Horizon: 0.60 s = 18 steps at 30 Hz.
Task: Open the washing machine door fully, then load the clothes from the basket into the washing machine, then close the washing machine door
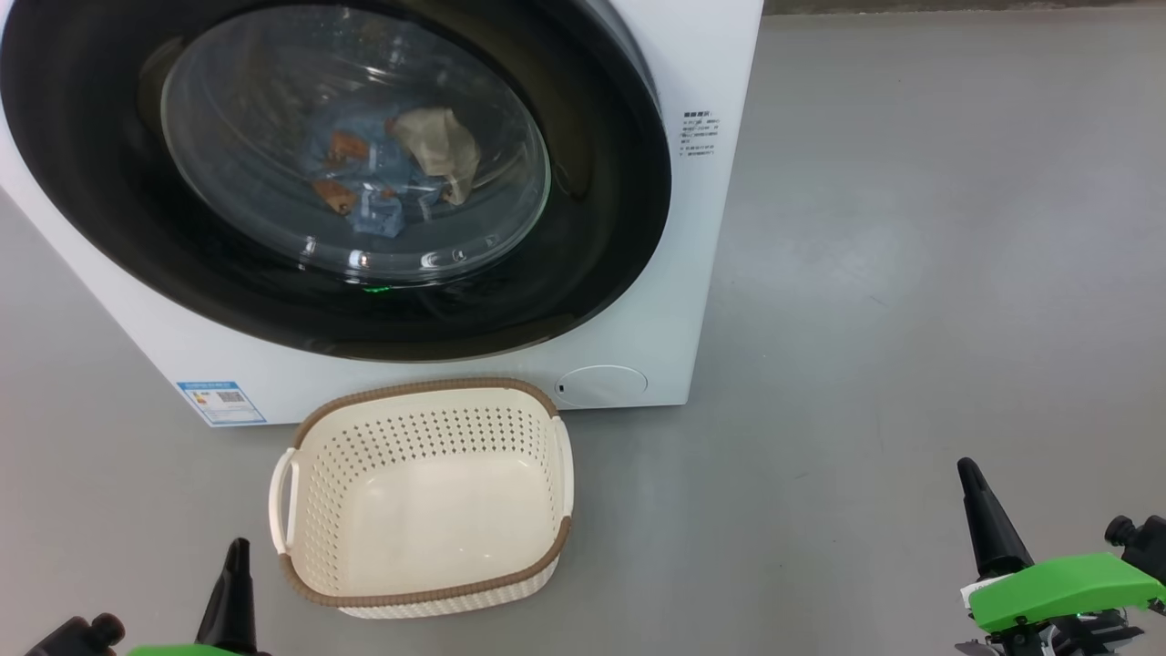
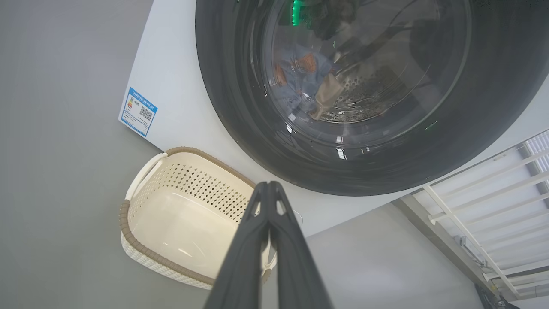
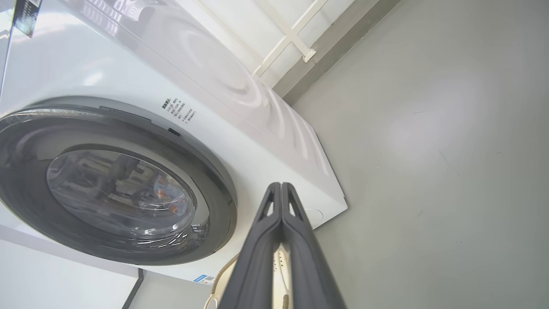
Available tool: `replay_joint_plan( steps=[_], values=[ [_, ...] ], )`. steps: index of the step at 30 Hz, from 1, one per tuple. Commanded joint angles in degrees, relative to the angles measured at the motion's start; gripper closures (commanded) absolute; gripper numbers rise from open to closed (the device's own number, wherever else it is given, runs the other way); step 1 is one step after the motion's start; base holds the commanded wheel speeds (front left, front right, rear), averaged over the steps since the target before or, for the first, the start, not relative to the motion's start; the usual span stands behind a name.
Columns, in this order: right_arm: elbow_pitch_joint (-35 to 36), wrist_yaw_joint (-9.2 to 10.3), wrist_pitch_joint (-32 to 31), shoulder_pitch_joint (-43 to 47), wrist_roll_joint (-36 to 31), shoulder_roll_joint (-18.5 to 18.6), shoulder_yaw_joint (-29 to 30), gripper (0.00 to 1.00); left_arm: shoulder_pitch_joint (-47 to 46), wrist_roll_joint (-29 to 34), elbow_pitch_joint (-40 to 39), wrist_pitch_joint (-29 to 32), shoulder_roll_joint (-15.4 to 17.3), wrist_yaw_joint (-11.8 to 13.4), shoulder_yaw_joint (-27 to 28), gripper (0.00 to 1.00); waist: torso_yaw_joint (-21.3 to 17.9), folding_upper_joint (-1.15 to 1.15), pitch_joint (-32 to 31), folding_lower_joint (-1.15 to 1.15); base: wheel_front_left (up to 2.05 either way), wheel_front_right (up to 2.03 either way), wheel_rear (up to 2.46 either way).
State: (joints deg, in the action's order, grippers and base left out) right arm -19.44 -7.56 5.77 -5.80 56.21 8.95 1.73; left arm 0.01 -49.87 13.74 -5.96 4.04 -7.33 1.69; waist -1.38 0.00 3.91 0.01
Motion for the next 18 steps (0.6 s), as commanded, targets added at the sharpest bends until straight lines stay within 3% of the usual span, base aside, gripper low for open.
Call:
replay_joint_plan(
  steps=[1,18],
  values=[
    [1.72,0.03,-0.47,-0.61,1.73,0.29,0.05,1.0,-2.44,-2.05,-1.05,0.47,0.59,-0.1,1.28,1.0,0.05,0.0,-0.1,0.0,0.0,0.0,0.0],
    [2.59,0.04,-3.18,-0.55,9.81,-1.15,1.09,1.0,-3.3,-11.64,-0.74,3.14,0.31,-0.11,1.94,1.0,0.36,0.0,-0.95,0.0,0.0,0.0,0.0]
  ],
)
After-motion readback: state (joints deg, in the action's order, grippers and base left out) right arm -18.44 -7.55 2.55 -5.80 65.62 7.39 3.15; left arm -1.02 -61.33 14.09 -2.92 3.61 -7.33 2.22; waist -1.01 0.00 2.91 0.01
